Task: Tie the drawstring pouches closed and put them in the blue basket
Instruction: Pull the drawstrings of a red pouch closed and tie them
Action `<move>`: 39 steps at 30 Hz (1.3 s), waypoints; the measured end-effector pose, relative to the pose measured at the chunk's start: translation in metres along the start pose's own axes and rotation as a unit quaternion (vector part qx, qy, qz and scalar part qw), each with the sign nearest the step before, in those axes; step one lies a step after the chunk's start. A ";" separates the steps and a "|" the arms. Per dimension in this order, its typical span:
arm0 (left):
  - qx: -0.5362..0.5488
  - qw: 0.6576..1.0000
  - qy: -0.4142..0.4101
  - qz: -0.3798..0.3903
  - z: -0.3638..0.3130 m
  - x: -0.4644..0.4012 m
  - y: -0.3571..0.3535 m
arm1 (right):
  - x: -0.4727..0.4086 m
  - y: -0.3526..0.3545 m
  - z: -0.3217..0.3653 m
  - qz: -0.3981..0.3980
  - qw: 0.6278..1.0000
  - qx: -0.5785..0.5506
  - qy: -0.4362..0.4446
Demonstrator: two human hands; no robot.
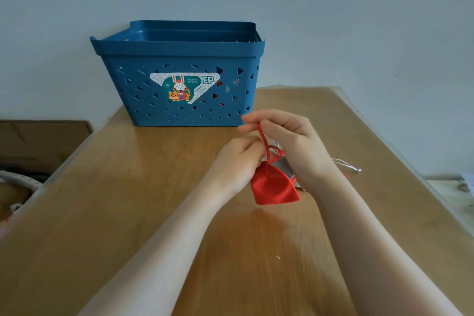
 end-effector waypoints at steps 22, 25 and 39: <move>0.123 0.991 0.037 -0.027 0.004 -0.006 0.022 | -0.002 0.028 0.012 0.081 0.942 0.325 0.000; 0.155 0.987 0.042 -0.020 0.005 -0.007 0.024 | 0.000 0.019 0.015 0.144 0.941 0.305 -0.018; 0.132 0.991 0.029 0.011 0.000 -0.002 0.022 | -0.003 0.019 0.007 0.090 0.929 0.354 0.052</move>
Point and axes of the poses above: each hand's wrist, its own x-axis away from the middle knuckle, its own y-axis out of the back of the hand, z = x × y, the point moved 6 cm from there along -x, towards the middle knuckle, and after that the axes turned 15 degrees about y, right-handed, at the moved point
